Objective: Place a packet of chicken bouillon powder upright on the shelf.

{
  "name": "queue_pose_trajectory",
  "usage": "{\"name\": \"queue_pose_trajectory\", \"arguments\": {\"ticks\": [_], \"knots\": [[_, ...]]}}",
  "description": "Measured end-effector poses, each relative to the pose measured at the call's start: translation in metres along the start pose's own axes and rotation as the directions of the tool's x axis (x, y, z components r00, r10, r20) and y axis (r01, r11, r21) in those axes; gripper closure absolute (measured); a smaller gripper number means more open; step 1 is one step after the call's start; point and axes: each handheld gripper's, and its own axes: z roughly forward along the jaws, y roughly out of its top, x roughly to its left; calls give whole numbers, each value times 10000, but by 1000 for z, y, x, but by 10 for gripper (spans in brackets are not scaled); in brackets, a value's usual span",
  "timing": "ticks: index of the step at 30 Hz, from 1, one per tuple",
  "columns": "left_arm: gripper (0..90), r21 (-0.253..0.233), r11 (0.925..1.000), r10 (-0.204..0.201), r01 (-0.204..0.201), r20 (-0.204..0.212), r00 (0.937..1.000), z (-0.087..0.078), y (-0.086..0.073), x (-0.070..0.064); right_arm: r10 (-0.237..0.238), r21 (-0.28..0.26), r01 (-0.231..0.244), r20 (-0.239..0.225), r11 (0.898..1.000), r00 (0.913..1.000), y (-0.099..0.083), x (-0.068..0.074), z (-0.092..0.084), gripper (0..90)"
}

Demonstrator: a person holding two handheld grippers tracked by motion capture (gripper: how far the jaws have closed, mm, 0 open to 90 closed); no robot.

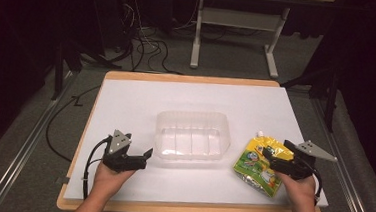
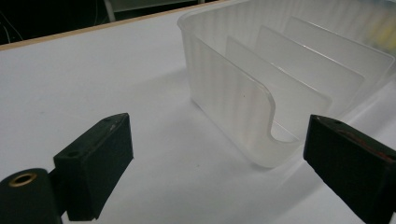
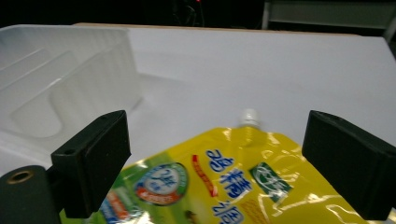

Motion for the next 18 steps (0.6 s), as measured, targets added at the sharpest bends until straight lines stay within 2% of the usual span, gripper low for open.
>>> {"name": "queue_pose_trajectory", "arguments": {"ticks": [1,3,4,7,8,9,13,15,18], "knots": [[73,54,10000,-11,11,30,10000,1,0,0,175,103,-177,241,9998,9996,-2,-10,0,82],[59,77,10000,-3,3,20,10000,1,0,0,339,206,-346,361,9992,9988,-4,-14,0,82],[56,128,9999,38,-38,7,10000,2,0,0,470,277,-487,590,9984,9971,-7,-23,0,82],[46,146,9999,63,-64,50,10000,2,0,0,711,416,-745,784,9963,9944,-11,-36,-2,84],[43,146,9999,63,-64,50,10000,2,0,0,711,416,-745,784,9963,9944,-11,-36,-2,84],[41,120,9999,57,-57,43,10000,3,-1,-1,1065,495,-1112,884,9926,9904,-14,-43,-3,84],[7,225,9997,100,-102,57,9999,5,0,-1,1317,618,-1380,964,9885,9866,-18,-52,-4,84],[2,326,9991,252,-253,37,9997,6,-1,-3,1626,690,-1697,985,9831,9818,-21,-59,-4,85],[2,199,9995,252,-252,-21,9997,5,0,-3,1885,788,-1961,951,9774,9775,-23,-65,-2,90]]}}
